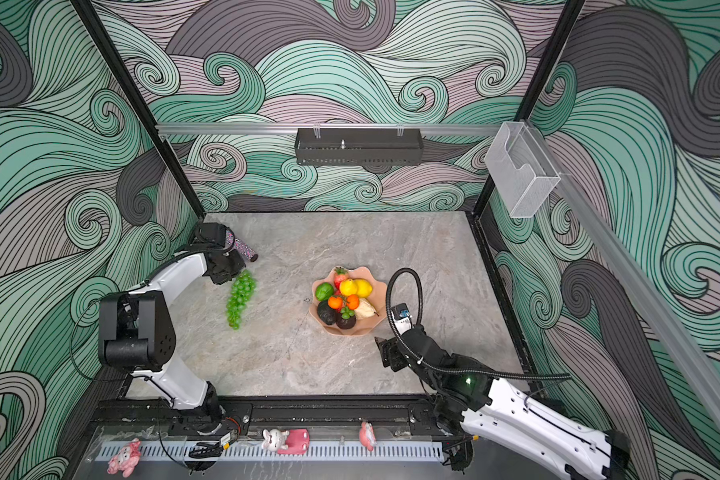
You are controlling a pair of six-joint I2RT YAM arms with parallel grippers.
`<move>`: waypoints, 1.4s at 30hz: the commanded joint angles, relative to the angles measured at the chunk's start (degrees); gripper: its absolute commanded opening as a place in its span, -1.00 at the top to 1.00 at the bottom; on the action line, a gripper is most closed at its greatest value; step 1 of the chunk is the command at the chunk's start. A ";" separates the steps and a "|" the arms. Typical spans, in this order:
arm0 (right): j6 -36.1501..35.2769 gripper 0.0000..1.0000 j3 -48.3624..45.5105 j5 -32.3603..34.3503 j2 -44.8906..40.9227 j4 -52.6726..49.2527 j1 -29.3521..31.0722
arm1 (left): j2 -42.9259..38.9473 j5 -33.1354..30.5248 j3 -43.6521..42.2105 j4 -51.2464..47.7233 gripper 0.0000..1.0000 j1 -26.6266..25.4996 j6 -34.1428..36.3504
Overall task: Place and organize the fake fruits in the fruit bowl
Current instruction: 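Lift the green grapes and carry them toward the bowl with the left gripper, then lower the green grapes over the fruits in the bowl with the left gripper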
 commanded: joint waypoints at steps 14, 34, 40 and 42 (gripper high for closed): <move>0.57 -0.56 0.11 0.48 -0.06 0.37 -0.42 | -11.00 5.01 2.26 -0.61 1.00 -9.27 -2.24; 3.43 -0.73 0.31 12.27 -8.72 -1.59 -1.04 | -28.18 2.80 6.70 -1.53 1.00 -31.52 -4.58; 1.97 -0.77 0.01 13.89 -10.21 -1.65 -1.40 | -27.79 3.76 11.58 -2.33 1.00 -40.03 -2.82; 1.56 -0.77 0.00 14.16 -10.36 -1.72 -1.47 | -27.40 4.51 12.41 -1.03 1.00 -42.55 -1.54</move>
